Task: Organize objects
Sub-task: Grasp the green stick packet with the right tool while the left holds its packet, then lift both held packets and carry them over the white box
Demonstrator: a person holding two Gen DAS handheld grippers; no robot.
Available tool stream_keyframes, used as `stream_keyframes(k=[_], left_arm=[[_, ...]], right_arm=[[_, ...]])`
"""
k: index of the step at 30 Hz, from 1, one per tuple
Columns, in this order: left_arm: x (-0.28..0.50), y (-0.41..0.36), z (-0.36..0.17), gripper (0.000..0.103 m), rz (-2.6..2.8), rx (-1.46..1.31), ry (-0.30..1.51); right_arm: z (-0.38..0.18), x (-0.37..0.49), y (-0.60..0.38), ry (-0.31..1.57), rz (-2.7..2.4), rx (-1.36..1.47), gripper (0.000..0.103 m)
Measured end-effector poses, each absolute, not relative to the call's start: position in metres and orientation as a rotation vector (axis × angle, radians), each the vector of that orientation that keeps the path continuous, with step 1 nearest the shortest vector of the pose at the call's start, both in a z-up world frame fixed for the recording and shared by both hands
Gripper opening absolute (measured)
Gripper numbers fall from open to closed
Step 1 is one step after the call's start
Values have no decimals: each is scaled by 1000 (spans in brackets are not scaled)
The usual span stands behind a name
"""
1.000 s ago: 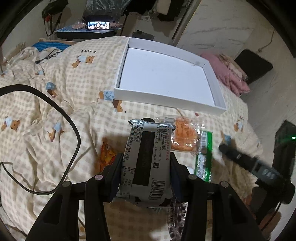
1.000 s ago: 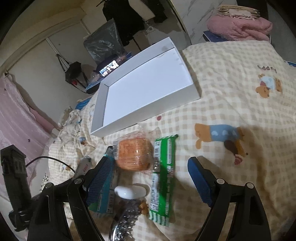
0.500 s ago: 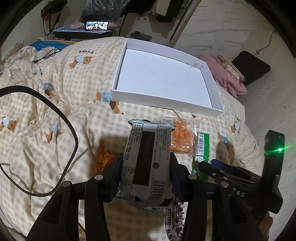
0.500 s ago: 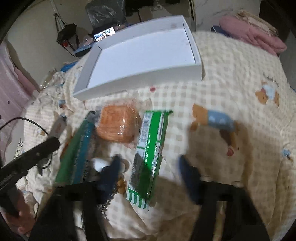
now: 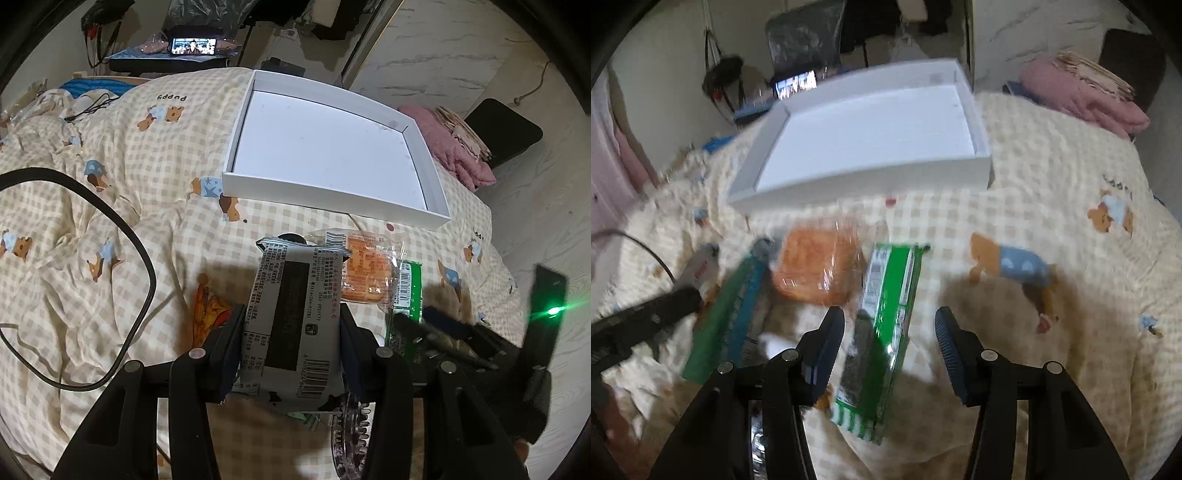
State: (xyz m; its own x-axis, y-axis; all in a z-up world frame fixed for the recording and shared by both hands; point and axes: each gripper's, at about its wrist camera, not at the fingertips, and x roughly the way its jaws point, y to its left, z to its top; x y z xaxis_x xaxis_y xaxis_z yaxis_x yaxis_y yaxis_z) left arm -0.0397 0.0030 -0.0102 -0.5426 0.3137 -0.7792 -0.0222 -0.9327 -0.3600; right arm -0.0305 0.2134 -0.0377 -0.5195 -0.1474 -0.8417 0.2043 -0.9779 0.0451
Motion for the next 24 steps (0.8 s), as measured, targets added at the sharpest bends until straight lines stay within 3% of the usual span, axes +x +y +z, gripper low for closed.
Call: stream_keyframes(k=[9, 10, 11, 12, 18, 24], left_arm=[[-40, 3, -12, 50, 2554, -1398, -464], [-40, 3, -12, 50, 2553, -1397, -466], [-40, 4, -12, 50, 2554, -1399, -465], [-40, 4, -12, 50, 2555, -1399, -465], [-40, 3, -10, 50, 2561, -1379, -473], [-39, 3, -7, 50, 2564, -1342, -479]], right_arm=[[-53, -26, 191, 448, -2568, 1459, 54], [-51, -26, 190, 458, -2573, 1453, 51], [-49, -26, 191, 466, -2584, 1446, 39], [-45, -25, 194, 466, -2608, 1434, 37], [-26, -32, 206, 328, -2701, 1379, 29], [0, -40, 223, 5, -2802, 1239, 27]])
